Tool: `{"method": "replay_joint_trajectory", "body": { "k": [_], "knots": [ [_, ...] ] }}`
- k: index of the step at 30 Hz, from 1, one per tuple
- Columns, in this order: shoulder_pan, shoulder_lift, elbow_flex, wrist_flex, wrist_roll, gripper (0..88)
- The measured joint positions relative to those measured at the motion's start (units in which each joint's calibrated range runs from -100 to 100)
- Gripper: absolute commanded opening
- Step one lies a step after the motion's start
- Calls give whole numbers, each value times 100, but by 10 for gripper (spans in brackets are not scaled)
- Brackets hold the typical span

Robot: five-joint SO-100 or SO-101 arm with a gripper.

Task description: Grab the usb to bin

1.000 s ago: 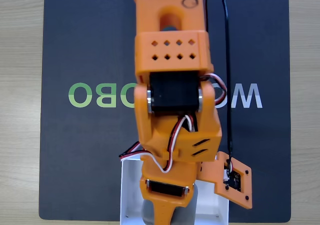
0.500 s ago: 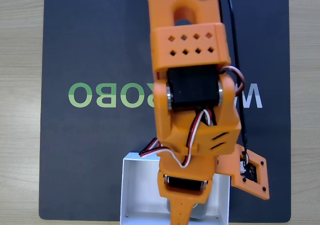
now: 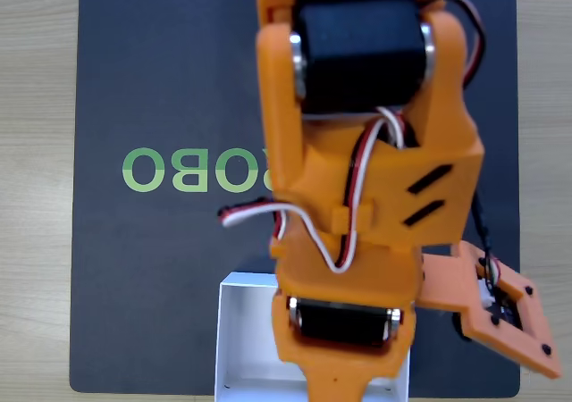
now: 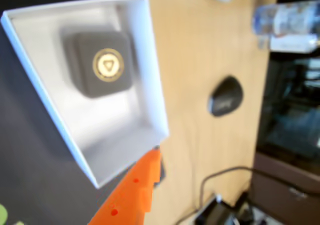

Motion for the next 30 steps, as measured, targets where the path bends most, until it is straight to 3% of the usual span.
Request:
{"method": "replay_joint_trajectory", "body": {
  "k": [1,4,14,24,30],
  "knots": [
    [0,-315,163,0,0,3],
    [0,-1332,813,-9,0,52],
    [35,-5245,5043,9,26,59],
    [-9,-9630,10655,-60,860,63],
    [53,-11776,12815,43,1096,63]
  ]
}}
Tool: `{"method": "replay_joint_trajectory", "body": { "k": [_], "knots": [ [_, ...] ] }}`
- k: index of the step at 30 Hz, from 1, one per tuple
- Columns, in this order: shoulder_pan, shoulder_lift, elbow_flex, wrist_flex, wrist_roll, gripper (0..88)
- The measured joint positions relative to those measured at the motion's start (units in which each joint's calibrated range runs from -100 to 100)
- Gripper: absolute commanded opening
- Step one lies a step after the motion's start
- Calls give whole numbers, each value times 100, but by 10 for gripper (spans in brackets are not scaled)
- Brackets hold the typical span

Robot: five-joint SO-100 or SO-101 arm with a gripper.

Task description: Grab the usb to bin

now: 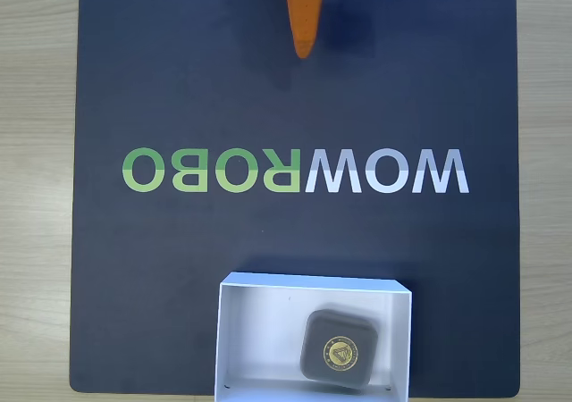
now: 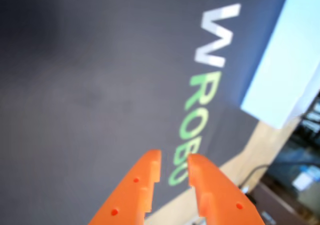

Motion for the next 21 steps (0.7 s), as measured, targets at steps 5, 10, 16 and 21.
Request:
{"method": "replay_joint_trajectory", "body": {
  "k": [5,10,16,21],
  "knots": [
    [-71,-953,732,698,-16,59],
    [-62,-1647,831,1172,-21,57],
    [-27,-1693,850,1233,-21,57],
    [-44,-1693,850,1233,-5,57]
  ]
}}
